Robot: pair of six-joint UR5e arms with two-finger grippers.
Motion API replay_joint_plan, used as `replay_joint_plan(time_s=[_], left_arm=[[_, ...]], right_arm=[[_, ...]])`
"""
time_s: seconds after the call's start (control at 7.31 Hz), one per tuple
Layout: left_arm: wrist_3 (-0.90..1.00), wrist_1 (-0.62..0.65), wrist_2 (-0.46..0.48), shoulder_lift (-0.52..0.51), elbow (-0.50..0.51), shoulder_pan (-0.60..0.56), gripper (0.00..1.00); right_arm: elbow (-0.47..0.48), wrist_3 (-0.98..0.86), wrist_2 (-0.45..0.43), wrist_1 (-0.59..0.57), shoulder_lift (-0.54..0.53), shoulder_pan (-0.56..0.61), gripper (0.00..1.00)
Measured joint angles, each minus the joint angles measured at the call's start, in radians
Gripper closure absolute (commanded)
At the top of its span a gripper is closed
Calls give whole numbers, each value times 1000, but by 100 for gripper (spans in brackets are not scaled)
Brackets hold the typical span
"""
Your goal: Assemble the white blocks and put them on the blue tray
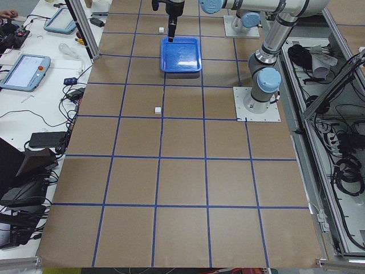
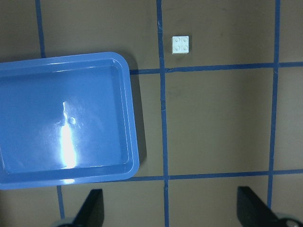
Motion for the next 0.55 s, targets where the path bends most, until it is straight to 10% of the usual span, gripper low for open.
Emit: replay_joint_plan(time_s=[0.55], left_arm=[[4,0,2,0,-1,-1,0]], right_arm=[[0,-2,-11,3,3,-1,0]])
